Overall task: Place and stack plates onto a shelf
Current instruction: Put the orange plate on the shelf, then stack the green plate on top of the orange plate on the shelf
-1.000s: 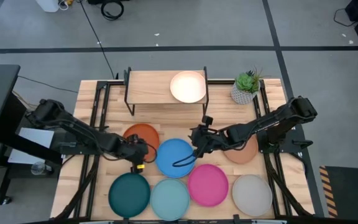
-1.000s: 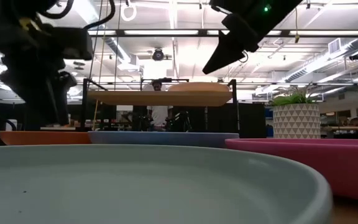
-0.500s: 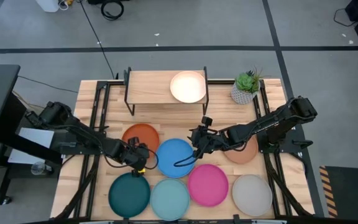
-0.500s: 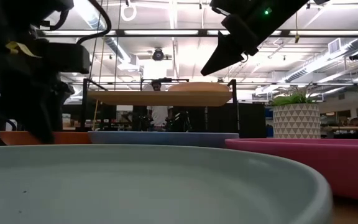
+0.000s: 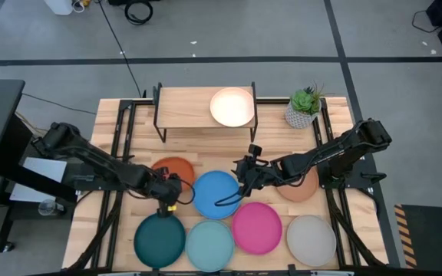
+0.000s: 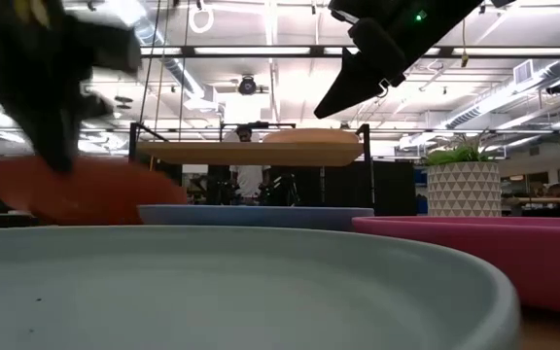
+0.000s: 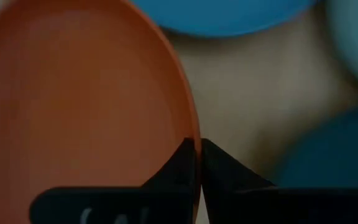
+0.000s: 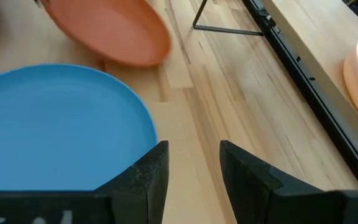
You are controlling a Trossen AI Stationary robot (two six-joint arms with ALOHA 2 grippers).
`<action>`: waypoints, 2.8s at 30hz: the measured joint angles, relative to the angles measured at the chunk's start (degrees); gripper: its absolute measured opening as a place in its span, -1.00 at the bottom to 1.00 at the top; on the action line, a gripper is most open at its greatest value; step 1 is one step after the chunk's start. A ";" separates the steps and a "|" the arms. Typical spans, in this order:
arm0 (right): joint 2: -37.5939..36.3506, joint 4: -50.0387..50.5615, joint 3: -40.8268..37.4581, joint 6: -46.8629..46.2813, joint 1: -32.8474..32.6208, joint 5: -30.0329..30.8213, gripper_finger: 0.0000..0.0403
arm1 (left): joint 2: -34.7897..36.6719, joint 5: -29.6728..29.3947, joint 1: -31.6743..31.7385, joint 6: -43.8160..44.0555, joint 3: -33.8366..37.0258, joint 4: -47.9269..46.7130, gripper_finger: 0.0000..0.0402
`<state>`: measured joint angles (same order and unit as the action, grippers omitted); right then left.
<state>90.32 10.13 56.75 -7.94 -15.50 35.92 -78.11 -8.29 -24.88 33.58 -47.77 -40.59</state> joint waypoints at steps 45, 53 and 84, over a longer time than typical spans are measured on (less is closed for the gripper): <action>-0.66 1.64 0.02 -2.38 -3.61 4.98 -0.26 | -11.25 -3.36 46.91 -55.51 -31.38 -15.40 -0.91; -0.68 1.62 0.02 -2.40 -3.61 4.98 -0.26 | -11.49 -6.26 46.80 -54.90 -31.38 -17.94 -0.87; -0.76 1.50 0.02 -2.60 -3.50 4.96 -0.26 | -7.39 10.63 1.36 -29.73 -14.11 -9.15 -0.17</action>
<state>89.56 11.63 56.77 -10.55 -19.00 40.88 -85.49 2.34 -23.53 3.84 -61.88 -49.75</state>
